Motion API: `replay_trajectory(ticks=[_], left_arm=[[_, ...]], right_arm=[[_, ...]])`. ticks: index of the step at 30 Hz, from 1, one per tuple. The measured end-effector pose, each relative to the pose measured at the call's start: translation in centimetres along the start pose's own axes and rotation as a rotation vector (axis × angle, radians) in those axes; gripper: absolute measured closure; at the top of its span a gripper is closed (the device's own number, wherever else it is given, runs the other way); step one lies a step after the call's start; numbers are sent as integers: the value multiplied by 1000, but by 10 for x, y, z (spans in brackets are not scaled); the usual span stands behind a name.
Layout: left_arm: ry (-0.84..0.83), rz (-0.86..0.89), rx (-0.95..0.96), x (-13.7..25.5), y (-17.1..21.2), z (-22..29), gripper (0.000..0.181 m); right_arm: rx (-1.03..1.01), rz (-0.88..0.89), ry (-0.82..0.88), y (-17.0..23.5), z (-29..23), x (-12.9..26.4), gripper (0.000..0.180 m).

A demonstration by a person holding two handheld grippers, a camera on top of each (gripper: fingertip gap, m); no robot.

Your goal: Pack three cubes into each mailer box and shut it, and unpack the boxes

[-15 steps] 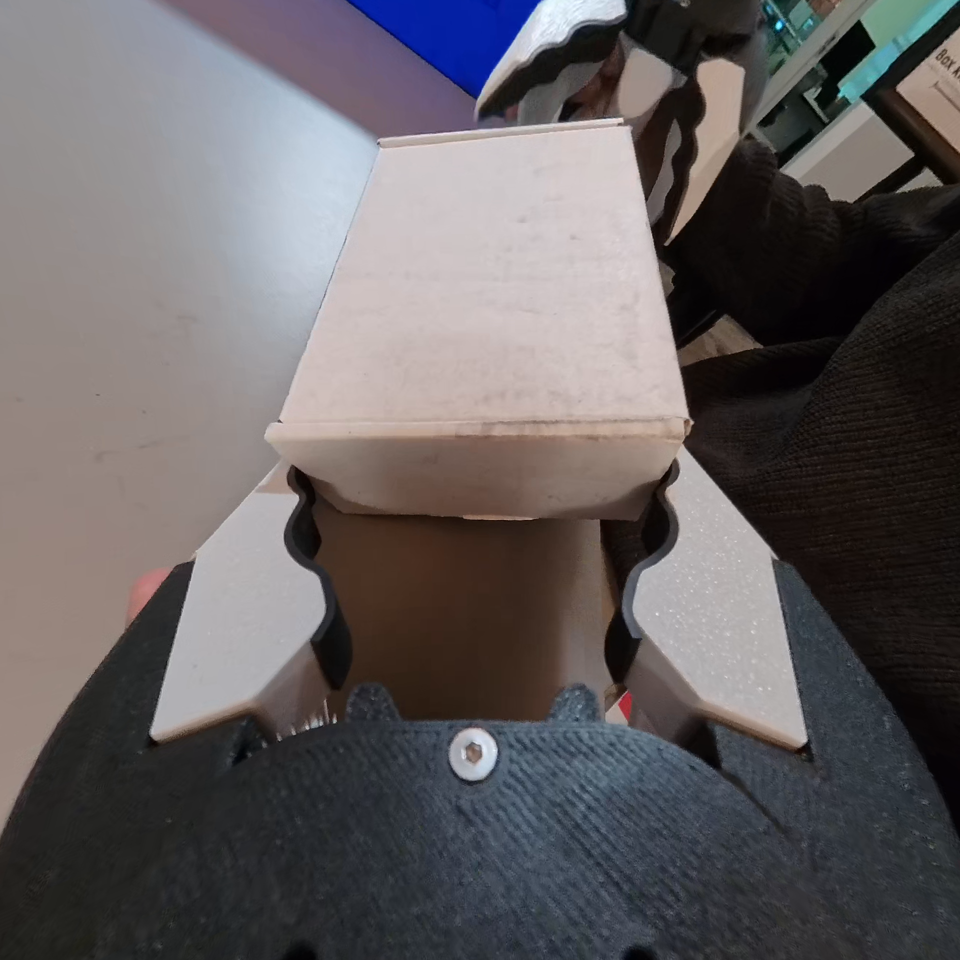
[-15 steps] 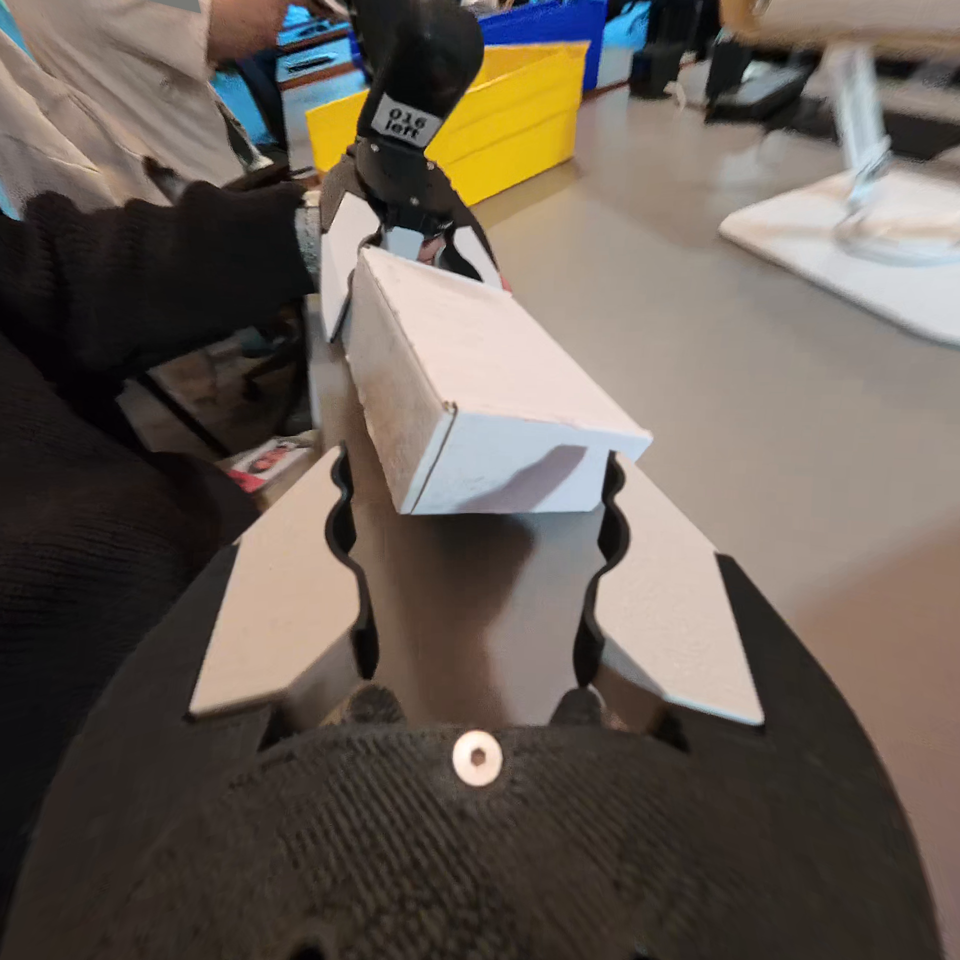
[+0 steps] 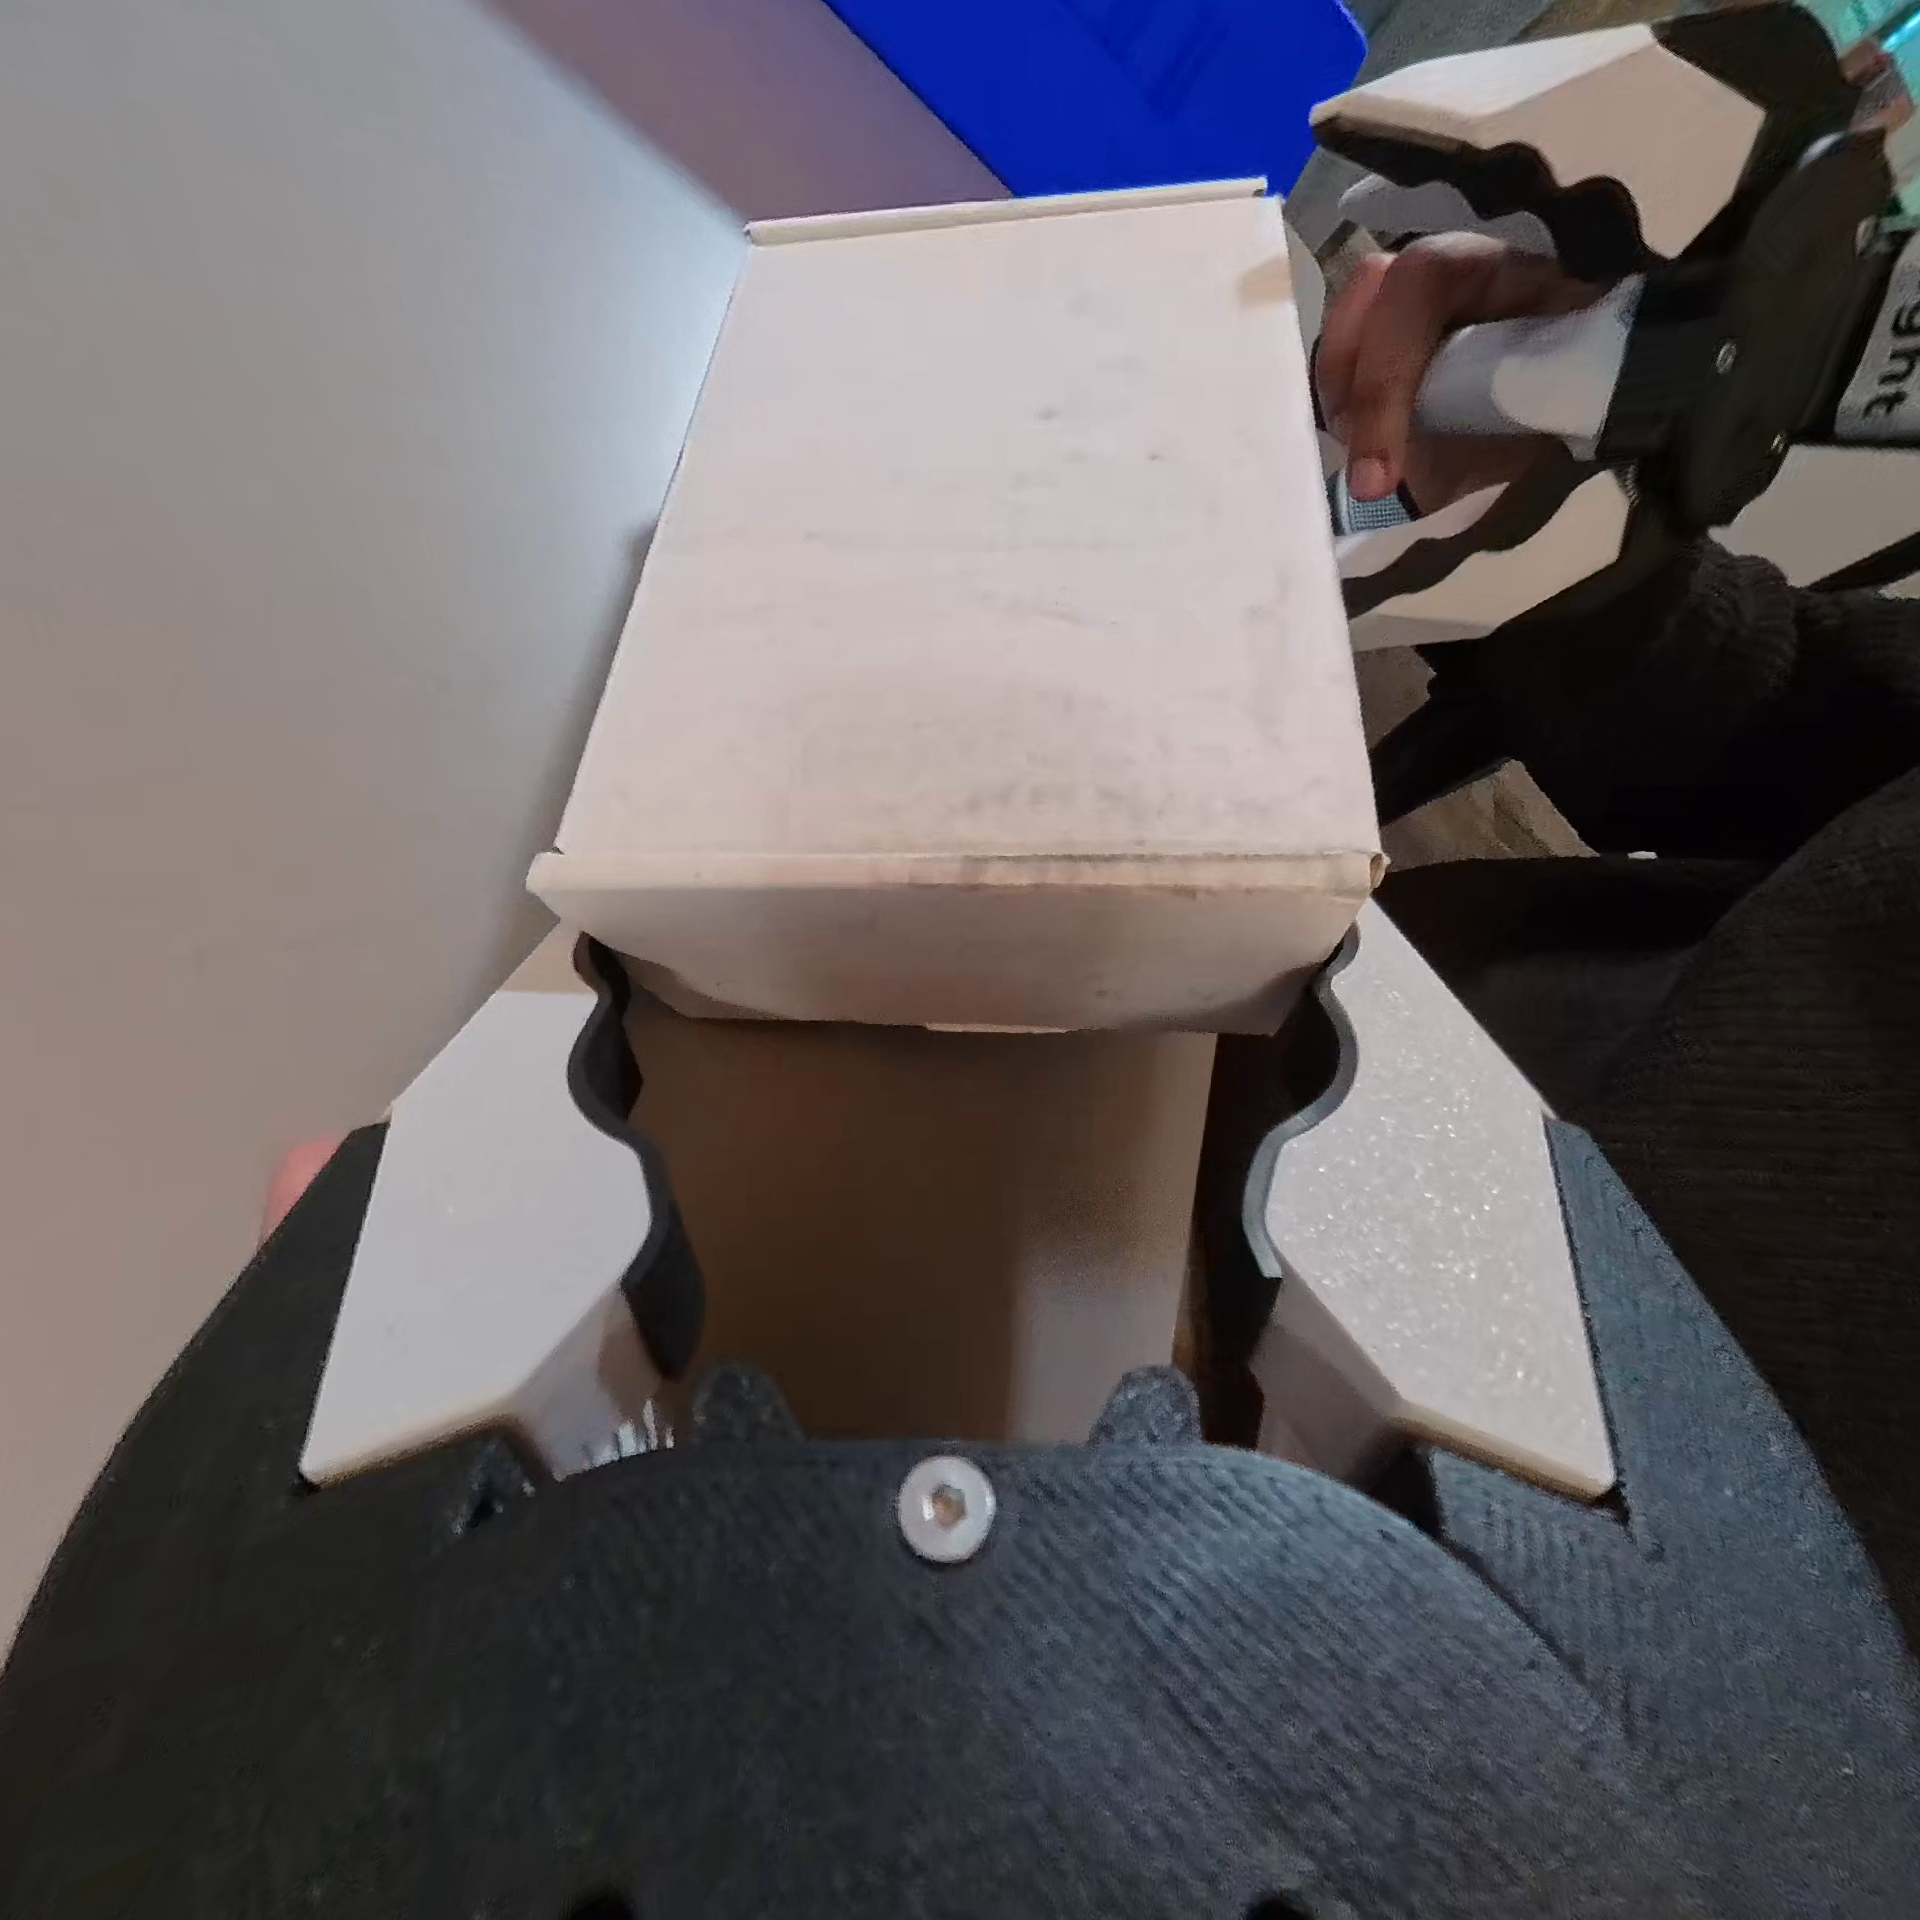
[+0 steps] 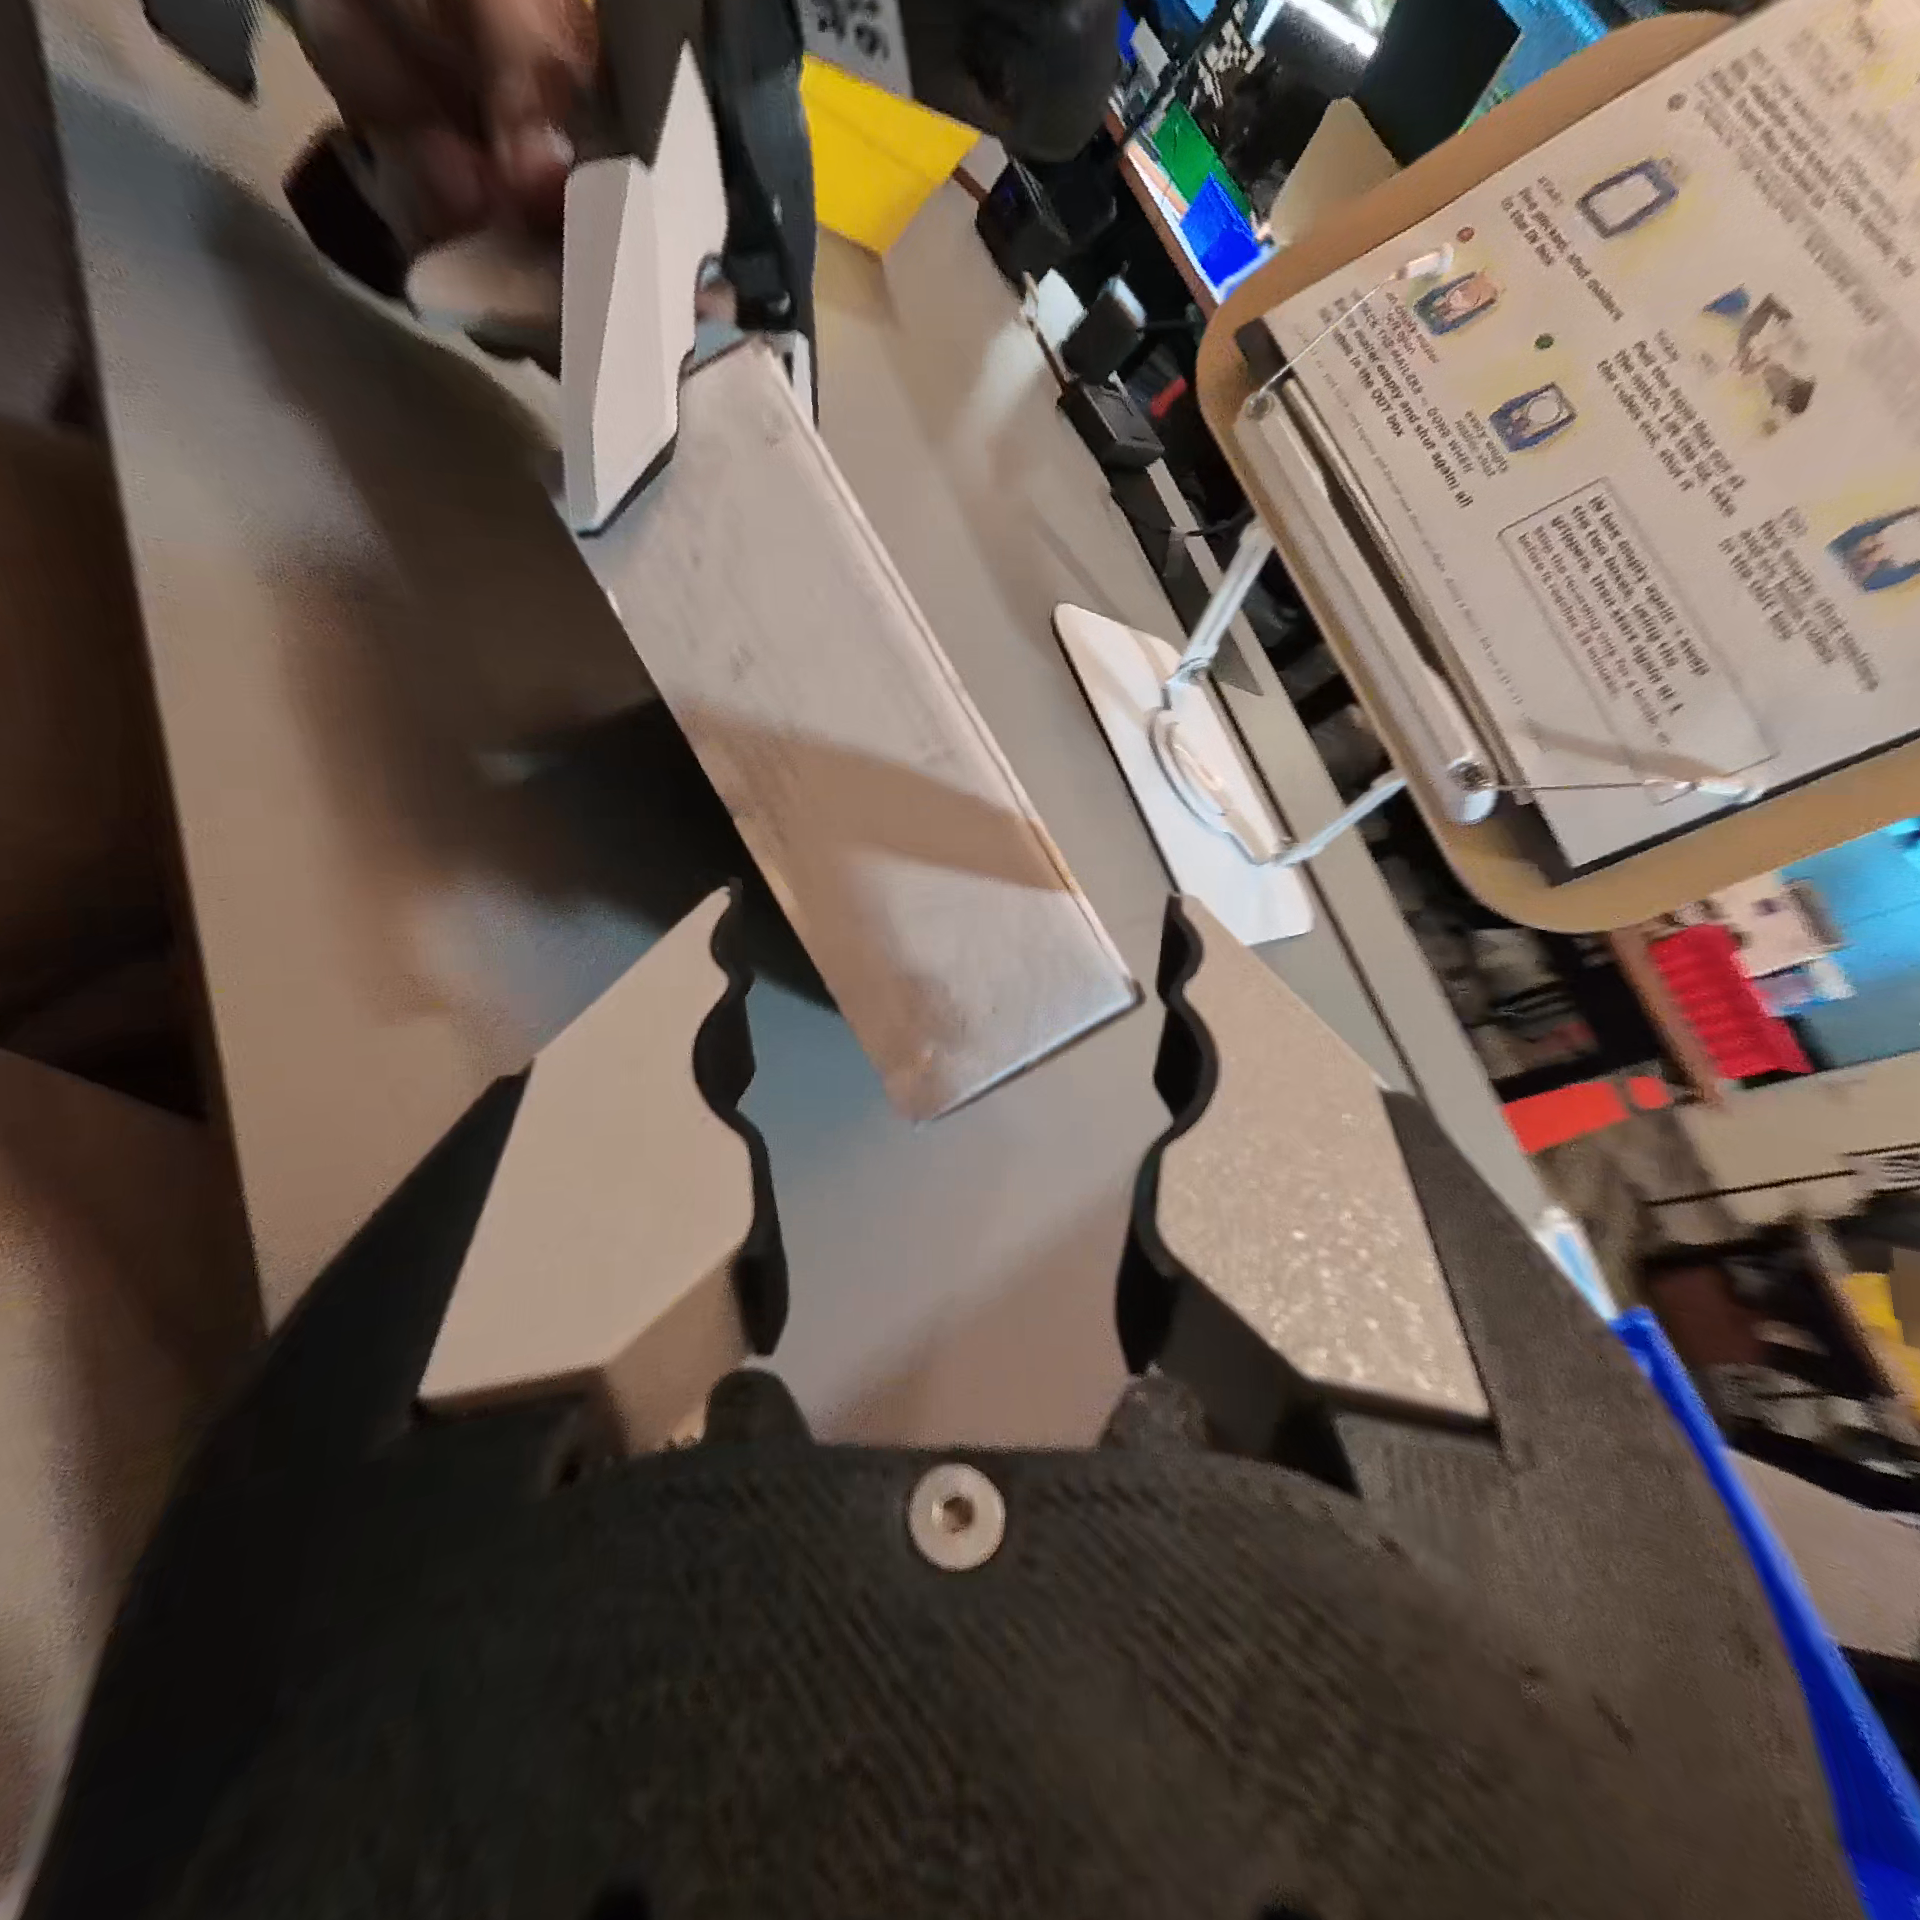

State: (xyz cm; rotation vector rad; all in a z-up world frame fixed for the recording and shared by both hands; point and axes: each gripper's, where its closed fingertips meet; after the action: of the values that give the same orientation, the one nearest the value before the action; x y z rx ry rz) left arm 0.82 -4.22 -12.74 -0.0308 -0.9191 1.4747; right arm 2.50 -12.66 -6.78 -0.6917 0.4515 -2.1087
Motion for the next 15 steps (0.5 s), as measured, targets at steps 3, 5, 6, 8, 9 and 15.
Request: replay_trajectory(ticks=[3, 5, 6, 8, 9, 15], left_arm=[[-12, -21, 2, -11, 3, 10, 52], [-30, -22, 15, -19, 4, 16, 52], [-41, -19, 22, -23, 3, 19, 53], [-66, -14, 22, -29, 4, 22, 52], [-72, -20, 11, -32, 6, 25, 52], [-89, 35, -80, -31, 0, 28, 50]], right_arm=[[148, -69, 12, 3, -9, -5, 102], [235, -106, 8, 5, -16, -8, 102], [270, -122, 10, 6, -18, -10, 101], [330, -162, 33, 9, -17, -11, 104], [358, -181, 41, 11, -17, -11, 109], [419, -229, 43, 16, -16, -9, 113]])
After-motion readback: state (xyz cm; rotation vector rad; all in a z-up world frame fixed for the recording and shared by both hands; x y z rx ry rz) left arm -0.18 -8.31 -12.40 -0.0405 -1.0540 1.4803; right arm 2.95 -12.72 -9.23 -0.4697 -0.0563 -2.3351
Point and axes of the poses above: each gripper's, where its closed fingertips meet, x back along the fingers, y out of its underside, z = x × y across the jaws, and after that the axes turned 13 degrees about x, right-handed
